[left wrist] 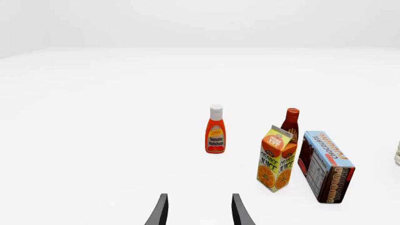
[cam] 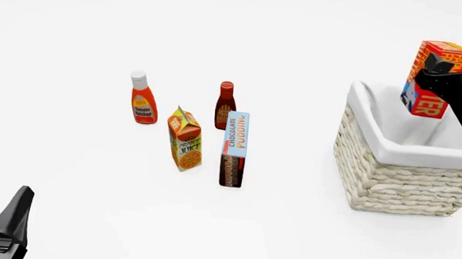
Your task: Pick the butter and place it in the basket.
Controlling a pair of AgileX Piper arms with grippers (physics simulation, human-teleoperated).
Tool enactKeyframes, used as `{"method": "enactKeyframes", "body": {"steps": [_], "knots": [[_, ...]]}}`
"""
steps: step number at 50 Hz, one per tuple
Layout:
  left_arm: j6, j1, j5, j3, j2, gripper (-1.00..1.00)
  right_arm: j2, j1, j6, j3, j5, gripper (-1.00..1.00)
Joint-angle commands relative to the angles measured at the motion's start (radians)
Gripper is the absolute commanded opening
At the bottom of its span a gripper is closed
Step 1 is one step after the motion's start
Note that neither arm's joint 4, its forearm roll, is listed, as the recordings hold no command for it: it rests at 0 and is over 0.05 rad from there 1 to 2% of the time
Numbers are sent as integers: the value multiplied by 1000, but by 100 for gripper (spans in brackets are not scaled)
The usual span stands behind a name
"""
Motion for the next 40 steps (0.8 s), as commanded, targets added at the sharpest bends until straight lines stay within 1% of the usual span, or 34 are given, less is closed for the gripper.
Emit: {"method": "enactKeyframes", "body": {"steps": [1,40], "knots": [[0,0,0,0,0,100,-3,-12,23,-10,-16,-100],[0,0,0,0,0,100,27,-21,32,5,-41,-100]]}}
